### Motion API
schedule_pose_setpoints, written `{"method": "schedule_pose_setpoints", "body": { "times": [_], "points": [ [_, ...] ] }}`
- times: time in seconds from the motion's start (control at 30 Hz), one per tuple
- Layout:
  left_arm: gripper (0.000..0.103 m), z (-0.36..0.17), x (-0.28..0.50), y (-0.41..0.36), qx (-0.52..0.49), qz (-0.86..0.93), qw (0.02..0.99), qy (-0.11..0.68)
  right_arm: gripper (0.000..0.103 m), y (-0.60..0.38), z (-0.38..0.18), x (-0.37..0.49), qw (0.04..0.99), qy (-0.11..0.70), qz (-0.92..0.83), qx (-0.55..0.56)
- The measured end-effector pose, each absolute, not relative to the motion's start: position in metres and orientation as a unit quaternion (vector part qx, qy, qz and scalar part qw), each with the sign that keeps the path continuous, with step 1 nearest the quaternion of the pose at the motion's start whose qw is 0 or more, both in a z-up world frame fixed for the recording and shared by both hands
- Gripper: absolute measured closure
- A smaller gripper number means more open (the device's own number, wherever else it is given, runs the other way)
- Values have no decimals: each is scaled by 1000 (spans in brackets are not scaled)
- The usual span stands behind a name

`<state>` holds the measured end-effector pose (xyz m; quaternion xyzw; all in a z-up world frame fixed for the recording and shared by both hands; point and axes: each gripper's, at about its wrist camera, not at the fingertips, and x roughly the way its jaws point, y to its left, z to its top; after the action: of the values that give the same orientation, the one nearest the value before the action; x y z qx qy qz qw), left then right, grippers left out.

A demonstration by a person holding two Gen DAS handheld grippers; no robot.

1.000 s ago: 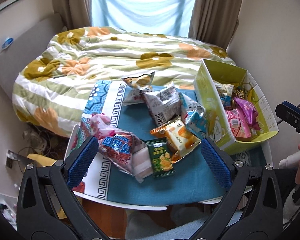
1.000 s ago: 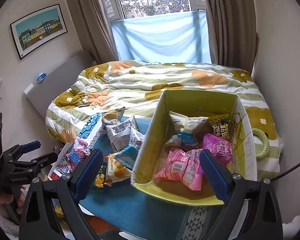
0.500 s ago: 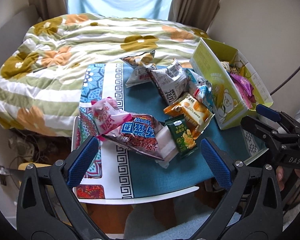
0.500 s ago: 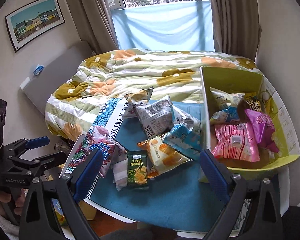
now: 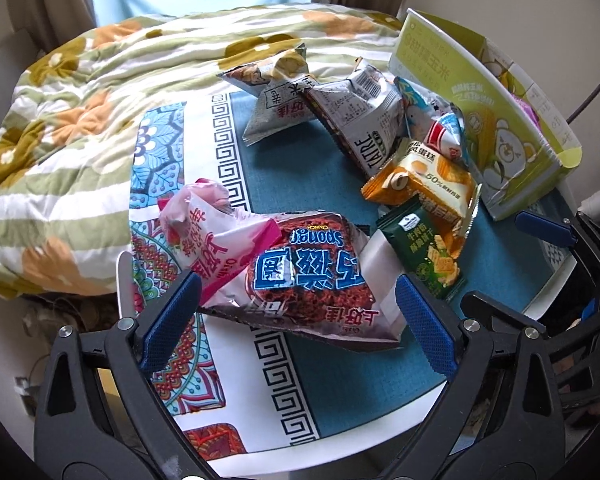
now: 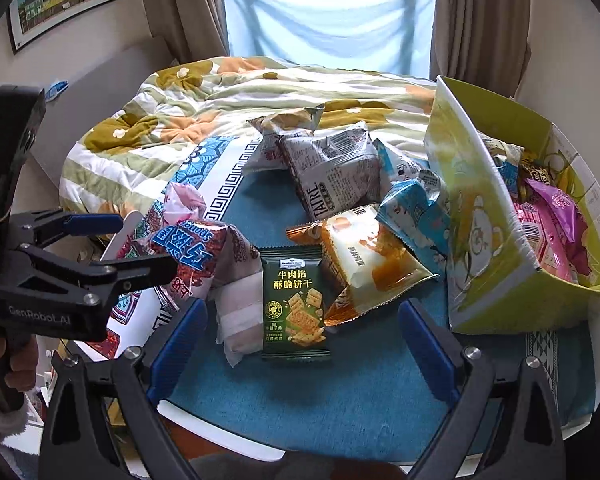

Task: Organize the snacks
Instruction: 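Grasp the blue Sponge bag with the left tool while the right tool grasps the green cracker pack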

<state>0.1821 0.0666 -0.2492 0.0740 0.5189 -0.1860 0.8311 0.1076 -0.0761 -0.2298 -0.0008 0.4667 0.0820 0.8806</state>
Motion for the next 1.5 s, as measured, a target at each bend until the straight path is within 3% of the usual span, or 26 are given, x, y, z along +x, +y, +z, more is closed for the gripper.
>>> {"method": "schedule_pose_setpoints", "body": {
  "times": [0.1,0.17,0.53,1.03,1.23,1.33,1.5],
  "points": [
    [7,-259,187,55,105,-191,825,521,8,-71,-244,116,877,470,94,-10],
    [15,-267,191,49,121,-193,817,530,8,-66,-252,120,876,472,99,-29],
    [24,-287,204,44,127,-175,803,555,36,-53,-278,129,861,483,144,-67],
    [40,-299,200,62,99,-165,799,570,39,-58,-289,134,852,501,146,-38],
    [44,-296,198,63,97,-163,806,561,50,-59,-288,134,850,503,153,-25],
    [45,-292,195,64,93,-166,809,556,61,-62,-286,134,854,500,146,-21],
    [46,-280,191,63,90,-171,817,543,62,-67,-281,134,856,499,134,-15]
  ]
}}
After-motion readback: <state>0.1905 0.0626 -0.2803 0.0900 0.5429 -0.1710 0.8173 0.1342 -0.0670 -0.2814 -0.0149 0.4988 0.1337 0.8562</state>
